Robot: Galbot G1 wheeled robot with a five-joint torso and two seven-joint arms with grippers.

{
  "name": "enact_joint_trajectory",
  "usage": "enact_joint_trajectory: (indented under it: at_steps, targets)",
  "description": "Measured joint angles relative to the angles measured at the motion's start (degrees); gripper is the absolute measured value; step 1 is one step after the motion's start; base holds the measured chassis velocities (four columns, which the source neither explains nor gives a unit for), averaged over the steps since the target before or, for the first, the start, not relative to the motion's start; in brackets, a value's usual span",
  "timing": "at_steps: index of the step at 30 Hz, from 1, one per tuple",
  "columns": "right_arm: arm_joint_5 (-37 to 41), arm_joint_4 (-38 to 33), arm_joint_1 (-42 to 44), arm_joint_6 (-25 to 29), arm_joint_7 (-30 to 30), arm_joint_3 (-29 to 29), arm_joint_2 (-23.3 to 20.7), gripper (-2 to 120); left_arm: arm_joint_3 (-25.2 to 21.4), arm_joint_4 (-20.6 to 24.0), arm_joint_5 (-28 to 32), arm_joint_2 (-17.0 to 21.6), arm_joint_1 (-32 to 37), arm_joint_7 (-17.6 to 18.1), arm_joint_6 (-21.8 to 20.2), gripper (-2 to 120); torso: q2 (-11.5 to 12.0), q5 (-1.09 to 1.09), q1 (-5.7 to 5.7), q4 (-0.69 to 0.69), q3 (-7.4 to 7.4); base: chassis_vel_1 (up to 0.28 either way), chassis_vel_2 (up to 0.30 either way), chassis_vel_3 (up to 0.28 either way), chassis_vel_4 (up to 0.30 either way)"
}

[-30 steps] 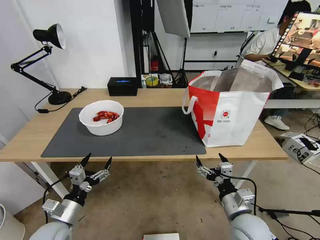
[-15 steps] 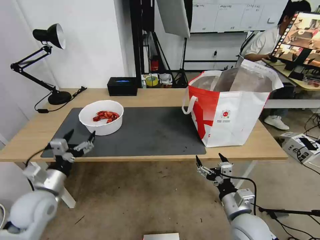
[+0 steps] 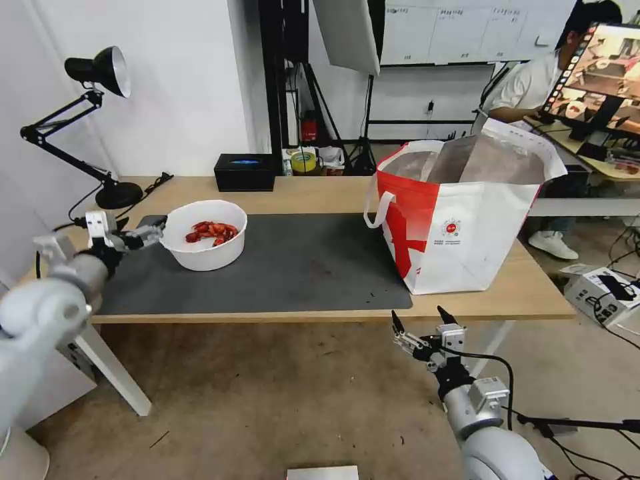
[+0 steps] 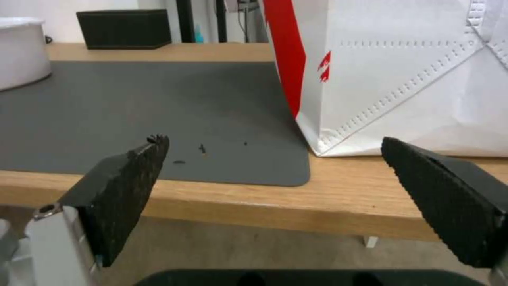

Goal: Pick up the trash from the table and place it into the takeout bag.

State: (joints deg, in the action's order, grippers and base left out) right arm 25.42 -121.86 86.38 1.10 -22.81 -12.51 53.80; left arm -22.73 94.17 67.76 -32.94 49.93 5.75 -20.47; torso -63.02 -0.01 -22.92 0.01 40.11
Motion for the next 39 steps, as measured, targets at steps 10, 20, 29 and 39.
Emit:
enact_joint_trajectory:
  at_steps: [10,20,29,39]
  targets:
    - [0.0,0.0,0.0,0.0,0.0,0.0,0.0,100,10.5,-6.5,2.7,0.1,-12.6,2.5,-10.7,100,0.0,0.01,0.0,-0.01,0.0,0.0,0.0,0.0,0.0]
    - [0.0,0.0,0.0,0.0,0.0,0.0,0.0,100,17.0,-11.9,8.2,-3.0,-21.1,10.1,-17.8,100,0.0,0.01,0.0,-0.01,-0.01,0.0,0.0,0.0,0.0]
    - [0.0,0.0,0.0,0.0,0.0,0.0,0.0,100,21.1,-16.2,10.4,-4.2,-26.1,12.5,-20.6,100,0.0,0.01,0.0,-0.01,-0.01,0.0,0.0,0.0,0.0]
    - [0.0,0.0,0.0,0.0,0.0,0.0,0.0,100,23.8,-18.4,13.7,-5.8,-29.3,15.5,-21.9,95,0.0,0.01,0.0,-0.01,0.0,0.0,0.0,0.0,0.0]
